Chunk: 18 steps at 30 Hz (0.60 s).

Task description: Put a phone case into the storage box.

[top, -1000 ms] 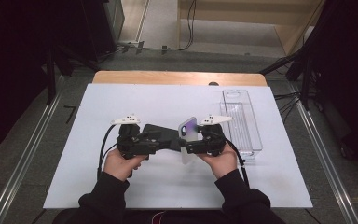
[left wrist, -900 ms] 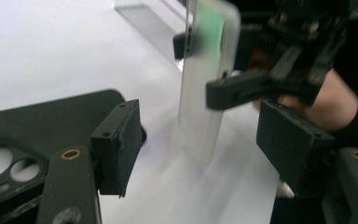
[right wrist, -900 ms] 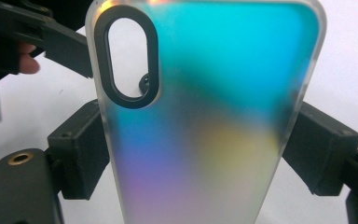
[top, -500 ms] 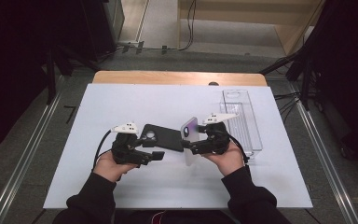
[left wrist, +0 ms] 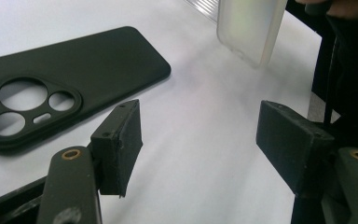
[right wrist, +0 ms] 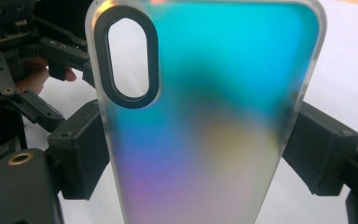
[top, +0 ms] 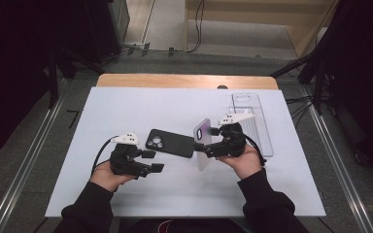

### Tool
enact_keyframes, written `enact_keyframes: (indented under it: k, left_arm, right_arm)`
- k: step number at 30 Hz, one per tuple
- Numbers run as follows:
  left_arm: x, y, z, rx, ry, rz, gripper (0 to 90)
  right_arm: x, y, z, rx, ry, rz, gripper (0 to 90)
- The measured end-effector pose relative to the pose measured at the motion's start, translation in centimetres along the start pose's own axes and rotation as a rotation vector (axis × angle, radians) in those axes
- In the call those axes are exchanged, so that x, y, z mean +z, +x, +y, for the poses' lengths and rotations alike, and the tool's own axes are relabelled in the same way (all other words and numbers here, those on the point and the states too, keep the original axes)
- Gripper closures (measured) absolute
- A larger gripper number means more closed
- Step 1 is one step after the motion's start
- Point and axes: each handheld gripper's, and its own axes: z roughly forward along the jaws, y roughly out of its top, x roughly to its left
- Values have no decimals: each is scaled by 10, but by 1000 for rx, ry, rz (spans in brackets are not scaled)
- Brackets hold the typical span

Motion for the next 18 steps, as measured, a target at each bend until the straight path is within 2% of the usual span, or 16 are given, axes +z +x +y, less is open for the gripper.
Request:
enact_keyframes:
  k: [10,18]
  left_arm:
    - [-8,4,-15,-26,4,-12,313]
    - [-14,4,-23,-29,2,-14,287]
  right_arm:
    - [-14,-6,7,3,-10,4,146]
    - [-25,-10,14,-10,-21,12,146]
